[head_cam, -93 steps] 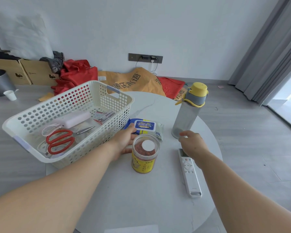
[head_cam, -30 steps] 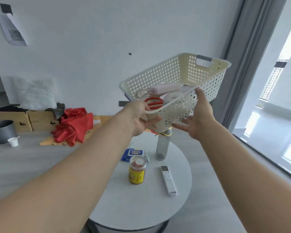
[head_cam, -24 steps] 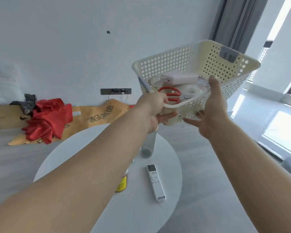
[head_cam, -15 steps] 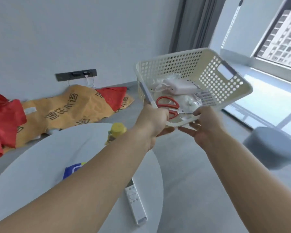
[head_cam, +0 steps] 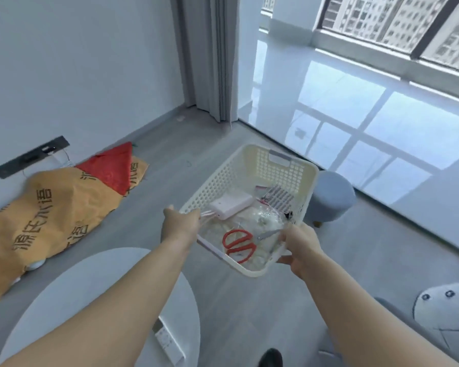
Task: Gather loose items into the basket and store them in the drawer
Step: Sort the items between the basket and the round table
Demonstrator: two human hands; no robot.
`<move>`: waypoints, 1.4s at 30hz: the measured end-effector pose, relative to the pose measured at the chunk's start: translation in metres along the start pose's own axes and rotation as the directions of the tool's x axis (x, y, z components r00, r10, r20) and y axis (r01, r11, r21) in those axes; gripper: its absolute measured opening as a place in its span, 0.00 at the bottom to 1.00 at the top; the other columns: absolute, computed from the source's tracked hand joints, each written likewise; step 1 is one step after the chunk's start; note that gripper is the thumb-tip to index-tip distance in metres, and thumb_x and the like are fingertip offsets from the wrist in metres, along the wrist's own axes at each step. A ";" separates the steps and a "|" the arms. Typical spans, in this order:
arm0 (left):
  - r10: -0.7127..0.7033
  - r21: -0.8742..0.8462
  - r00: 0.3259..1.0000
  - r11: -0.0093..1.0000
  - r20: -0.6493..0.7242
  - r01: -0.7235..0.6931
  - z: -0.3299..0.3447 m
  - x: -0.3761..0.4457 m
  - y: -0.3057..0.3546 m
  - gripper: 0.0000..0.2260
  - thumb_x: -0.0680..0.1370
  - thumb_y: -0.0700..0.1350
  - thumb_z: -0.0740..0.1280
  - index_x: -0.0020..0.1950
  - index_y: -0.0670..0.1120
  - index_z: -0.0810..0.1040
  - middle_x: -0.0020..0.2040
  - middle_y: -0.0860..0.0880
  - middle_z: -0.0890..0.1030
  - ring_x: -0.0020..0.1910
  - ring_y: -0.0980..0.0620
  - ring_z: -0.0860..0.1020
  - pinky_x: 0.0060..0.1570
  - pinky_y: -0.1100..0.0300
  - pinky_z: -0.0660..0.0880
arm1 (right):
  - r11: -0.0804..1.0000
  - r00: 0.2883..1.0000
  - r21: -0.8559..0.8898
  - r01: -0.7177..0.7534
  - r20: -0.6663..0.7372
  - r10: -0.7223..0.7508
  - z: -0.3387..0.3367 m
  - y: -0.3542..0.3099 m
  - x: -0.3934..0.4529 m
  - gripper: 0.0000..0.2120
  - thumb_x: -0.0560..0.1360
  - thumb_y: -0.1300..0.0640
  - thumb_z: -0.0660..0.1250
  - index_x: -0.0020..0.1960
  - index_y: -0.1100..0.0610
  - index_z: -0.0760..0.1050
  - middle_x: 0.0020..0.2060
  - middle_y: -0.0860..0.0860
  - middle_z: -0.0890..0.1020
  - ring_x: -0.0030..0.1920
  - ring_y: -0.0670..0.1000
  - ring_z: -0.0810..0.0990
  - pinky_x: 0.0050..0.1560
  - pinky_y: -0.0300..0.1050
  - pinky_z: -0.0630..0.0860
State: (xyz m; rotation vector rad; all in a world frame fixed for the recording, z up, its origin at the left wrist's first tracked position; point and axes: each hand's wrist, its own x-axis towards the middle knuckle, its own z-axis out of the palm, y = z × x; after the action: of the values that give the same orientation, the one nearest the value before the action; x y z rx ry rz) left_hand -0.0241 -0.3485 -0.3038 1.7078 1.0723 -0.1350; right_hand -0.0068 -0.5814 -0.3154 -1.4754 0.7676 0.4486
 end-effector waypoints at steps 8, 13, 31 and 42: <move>0.069 0.218 0.903 0.960 0.424 -0.175 0.112 -0.085 0.184 0.24 0.75 0.53 0.74 0.69 0.51 0.74 0.66 0.47 0.81 0.58 0.45 0.81 0.56 0.51 0.78 | 0.943 0.994 -0.329 0.047 0.107 -0.012 -0.198 -0.174 -0.014 0.22 0.72 0.72 0.59 0.54 0.52 0.83 0.43 0.55 0.88 0.43 0.59 0.87 0.39 0.54 0.85; -0.122 0.349 0.830 0.932 0.544 -0.091 0.199 -0.098 0.254 0.11 0.81 0.42 0.66 0.63 0.42 0.75 0.48 0.41 0.82 0.33 0.45 0.83 0.31 0.55 0.82 | 0.910 0.990 -0.403 0.091 0.139 -0.038 -0.295 -0.253 0.008 0.21 0.71 0.68 0.63 0.57 0.51 0.85 0.49 0.59 0.88 0.50 0.64 0.88 0.52 0.65 0.85; -0.147 0.262 0.640 0.961 0.754 -0.088 0.616 -0.150 0.425 0.06 0.82 0.32 0.58 0.53 0.38 0.73 0.47 0.38 0.81 0.36 0.40 0.82 0.28 0.52 0.81 | 0.885 0.857 0.454 -0.104 -0.411 0.311 -0.491 -0.318 0.159 0.19 0.79 0.38 0.71 0.64 0.47 0.76 0.59 0.50 0.82 0.55 0.55 0.84 0.43 0.57 0.87; -0.261 0.476 0.470 0.769 0.843 -0.428 0.873 -0.285 0.441 0.09 0.81 0.37 0.66 0.60 0.38 0.75 0.50 0.38 0.79 0.40 0.42 0.82 0.34 0.54 0.80 | 0.756 0.569 0.650 0.079 -0.652 0.501 -0.699 -0.262 0.232 0.17 0.74 0.66 0.59 0.55 0.56 0.82 0.45 0.58 0.87 0.44 0.63 0.87 0.40 0.65 0.86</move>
State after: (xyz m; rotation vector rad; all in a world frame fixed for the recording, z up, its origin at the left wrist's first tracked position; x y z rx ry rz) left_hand 0.4643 -1.2371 -0.2053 1.8565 0.0639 -1.3439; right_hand 0.2085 -1.3287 -0.2393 -0.8644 1.6814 -0.3603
